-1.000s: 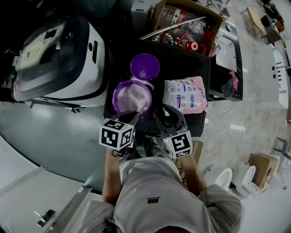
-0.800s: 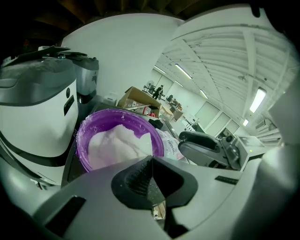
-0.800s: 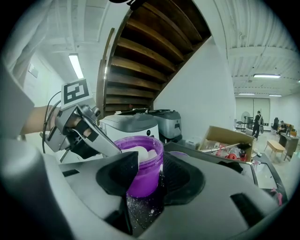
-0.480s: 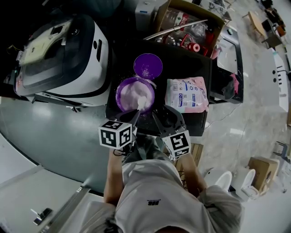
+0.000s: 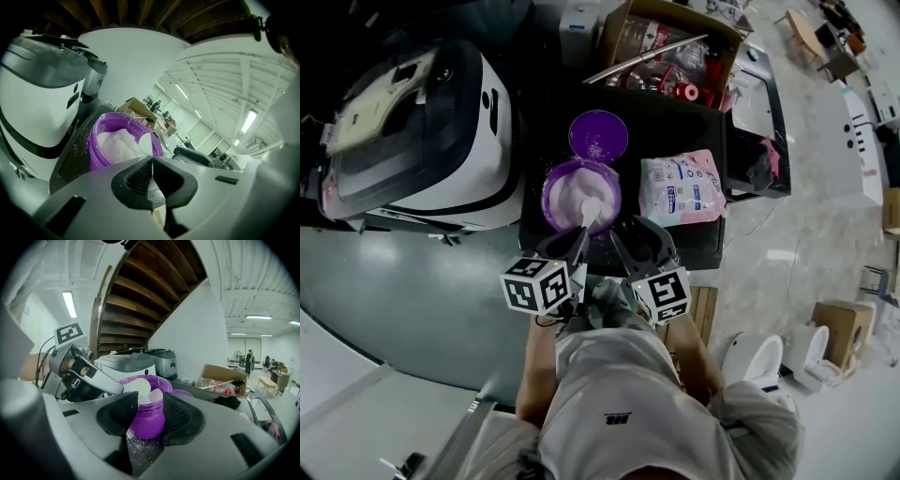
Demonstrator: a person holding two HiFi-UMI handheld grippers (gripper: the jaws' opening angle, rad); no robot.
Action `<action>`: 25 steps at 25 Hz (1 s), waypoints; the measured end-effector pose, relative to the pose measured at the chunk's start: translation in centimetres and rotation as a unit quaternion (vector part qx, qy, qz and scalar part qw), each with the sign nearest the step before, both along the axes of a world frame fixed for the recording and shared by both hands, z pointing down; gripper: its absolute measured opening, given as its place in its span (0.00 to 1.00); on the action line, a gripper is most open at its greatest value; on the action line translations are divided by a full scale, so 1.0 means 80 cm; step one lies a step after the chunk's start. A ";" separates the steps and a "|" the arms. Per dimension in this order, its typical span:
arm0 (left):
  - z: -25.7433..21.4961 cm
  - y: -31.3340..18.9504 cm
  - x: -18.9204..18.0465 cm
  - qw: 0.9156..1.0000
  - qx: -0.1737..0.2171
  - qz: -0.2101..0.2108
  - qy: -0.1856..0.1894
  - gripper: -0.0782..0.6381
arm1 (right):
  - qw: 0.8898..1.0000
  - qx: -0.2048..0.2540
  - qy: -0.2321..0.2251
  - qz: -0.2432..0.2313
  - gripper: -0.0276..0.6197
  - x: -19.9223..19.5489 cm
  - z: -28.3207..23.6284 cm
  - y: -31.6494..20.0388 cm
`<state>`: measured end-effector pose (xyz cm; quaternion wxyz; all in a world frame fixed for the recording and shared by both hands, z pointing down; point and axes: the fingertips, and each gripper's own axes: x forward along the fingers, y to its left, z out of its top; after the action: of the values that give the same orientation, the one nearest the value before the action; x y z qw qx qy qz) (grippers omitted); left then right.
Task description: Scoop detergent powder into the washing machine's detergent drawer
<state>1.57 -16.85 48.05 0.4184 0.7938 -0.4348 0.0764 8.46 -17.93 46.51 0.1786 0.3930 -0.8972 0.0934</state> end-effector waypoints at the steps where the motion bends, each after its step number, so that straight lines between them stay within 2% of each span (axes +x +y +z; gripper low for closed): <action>1: 0.000 0.001 -0.002 1.000 0.002 0.004 0.007 0.13 | 1.000 0.002 0.002 0.003 0.30 -0.006 0.000 0.001; 12: -0.016 0.016 -0.046 0.997 0.025 0.036 0.058 0.13 | 0.999 0.018 0.031 0.034 0.30 -0.059 -0.006 0.034; 25: -0.042 0.058 -0.104 0.996 0.049 0.036 0.067 0.13 | 0.998 0.040 0.044 0.038 0.30 -0.105 -0.028 0.081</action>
<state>-6.72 -12.25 44.65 0.4042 0.8319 -0.3799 0.0169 0.09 -11.46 44.26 0.1985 0.4373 -0.8758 0.0472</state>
